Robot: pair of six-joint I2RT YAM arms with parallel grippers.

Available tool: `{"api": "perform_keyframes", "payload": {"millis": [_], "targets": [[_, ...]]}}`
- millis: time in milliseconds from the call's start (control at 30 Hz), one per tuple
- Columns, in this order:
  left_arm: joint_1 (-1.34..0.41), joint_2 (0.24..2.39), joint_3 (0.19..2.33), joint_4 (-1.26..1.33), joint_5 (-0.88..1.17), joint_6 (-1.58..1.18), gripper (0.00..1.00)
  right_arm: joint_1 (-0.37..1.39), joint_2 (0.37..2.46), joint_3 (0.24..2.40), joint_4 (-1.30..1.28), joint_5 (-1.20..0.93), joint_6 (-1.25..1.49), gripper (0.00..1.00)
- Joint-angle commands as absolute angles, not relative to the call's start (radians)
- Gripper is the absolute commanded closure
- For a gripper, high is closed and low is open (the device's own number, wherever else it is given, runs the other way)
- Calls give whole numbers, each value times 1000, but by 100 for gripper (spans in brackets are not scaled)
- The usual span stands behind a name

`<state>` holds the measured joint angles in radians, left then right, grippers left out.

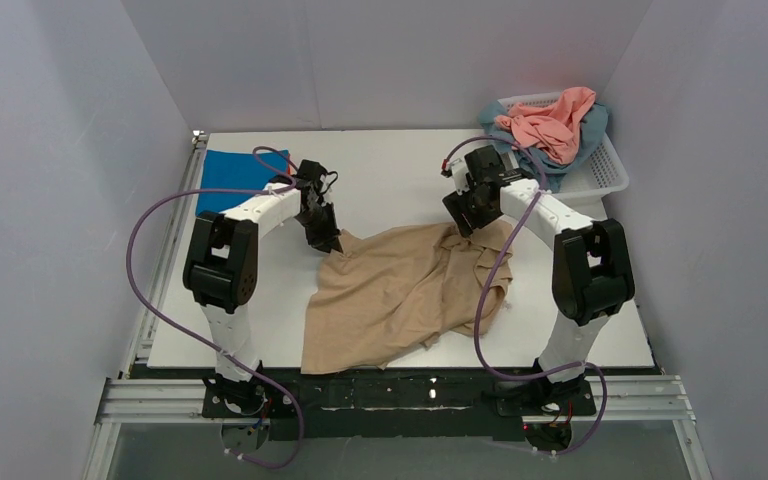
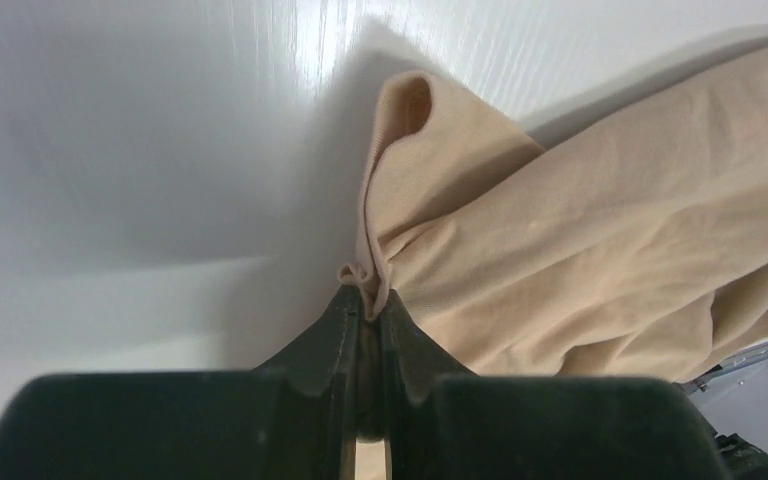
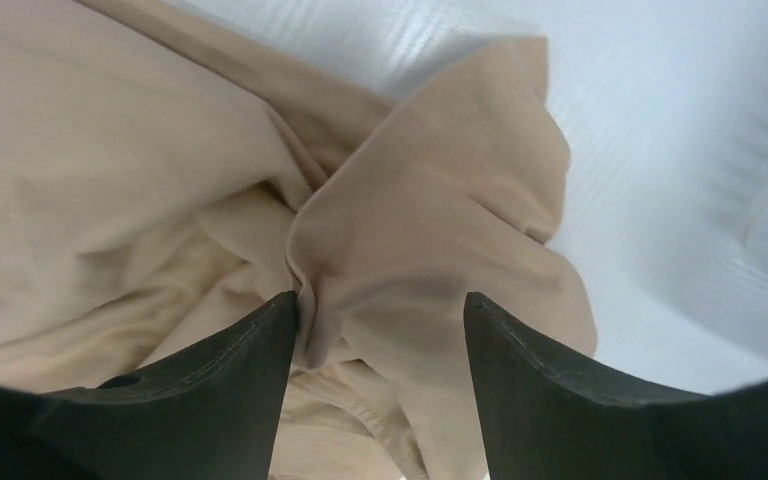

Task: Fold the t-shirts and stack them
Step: Flatten out the tshirt

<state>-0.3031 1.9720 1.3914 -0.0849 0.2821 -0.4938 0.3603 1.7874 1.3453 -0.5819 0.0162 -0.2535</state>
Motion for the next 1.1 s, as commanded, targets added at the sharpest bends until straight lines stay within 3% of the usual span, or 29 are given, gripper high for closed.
{"api": "perform_keyframes", "payload": {"millis": [0,133,367,667,733,867,967,1067], "targets": [[-301,1892,1337,-140,242,-481,100,358,1849,1377,-610,133,-256,34],[-300,1881,1340,-162,208,-475,100,357,1876,1403,-630,130,-234,44],[-299,1879,1345,-167,199,-478,100,375,1907,1453,-693,8,-162,42],[-300,1871,1334,-162,192,-482,100,390,2018,1539,-731,139,-70,46],[-298,1866,1332,-166,171,-477,100,389,2012,1526,-720,181,-49,54],[-287,1853,1329,-179,142,-469,100,371,1946,1483,-669,242,26,87],[-269,1830,1317,-176,135,-471,100,335,1866,1451,-647,303,99,99],[-252,1790,1289,-155,117,-478,100,296,1772,1388,-598,312,150,99]]}}
